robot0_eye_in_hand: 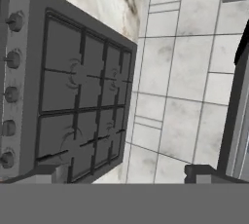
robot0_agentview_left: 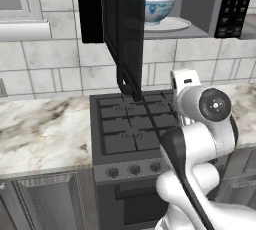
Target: Pick the eggplant from the sink and place it in the bowl. Then pick the bowl and place it in the microwave. Then close the microwave door and press the start button.
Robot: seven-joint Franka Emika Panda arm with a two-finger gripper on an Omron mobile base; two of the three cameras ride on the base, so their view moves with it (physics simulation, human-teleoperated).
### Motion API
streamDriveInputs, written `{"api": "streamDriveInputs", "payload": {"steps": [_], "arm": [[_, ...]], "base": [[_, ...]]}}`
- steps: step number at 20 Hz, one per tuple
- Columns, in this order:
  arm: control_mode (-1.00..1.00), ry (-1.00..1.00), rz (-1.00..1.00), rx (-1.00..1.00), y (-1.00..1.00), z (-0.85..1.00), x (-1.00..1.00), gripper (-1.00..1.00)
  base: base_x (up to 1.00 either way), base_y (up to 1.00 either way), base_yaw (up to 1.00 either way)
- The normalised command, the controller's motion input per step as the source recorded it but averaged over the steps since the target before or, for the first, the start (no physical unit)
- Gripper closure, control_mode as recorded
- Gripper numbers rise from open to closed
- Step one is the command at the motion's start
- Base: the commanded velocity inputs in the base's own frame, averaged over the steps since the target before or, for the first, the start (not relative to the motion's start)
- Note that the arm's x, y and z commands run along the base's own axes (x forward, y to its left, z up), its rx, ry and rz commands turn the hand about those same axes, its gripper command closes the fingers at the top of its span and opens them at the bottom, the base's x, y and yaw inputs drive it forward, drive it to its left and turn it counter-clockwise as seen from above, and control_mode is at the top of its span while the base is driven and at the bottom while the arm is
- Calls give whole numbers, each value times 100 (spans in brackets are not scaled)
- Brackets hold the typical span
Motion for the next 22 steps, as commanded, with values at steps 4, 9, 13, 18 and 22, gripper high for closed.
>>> {"api": "streamDriveInputs", "payload": {"steps": [4, 9, 13, 18, 22], "arm": [[-100, -22, 0, -4, 57, -69, -48, -100], [-100, -21, 0, -7, 41, -65, -53, -100], [-100, -10, 0, -10, 41, -88, -8, -100], [-100, -10, 0, -9, 38, -79, 0, -100], [-100, -23, 0, -8, 81, -25, 0, -100]], "base": [[0, 0, 0], [0, 0, 0], [0, 0, 0], [0, 0, 0], [0, 0, 0]]}}
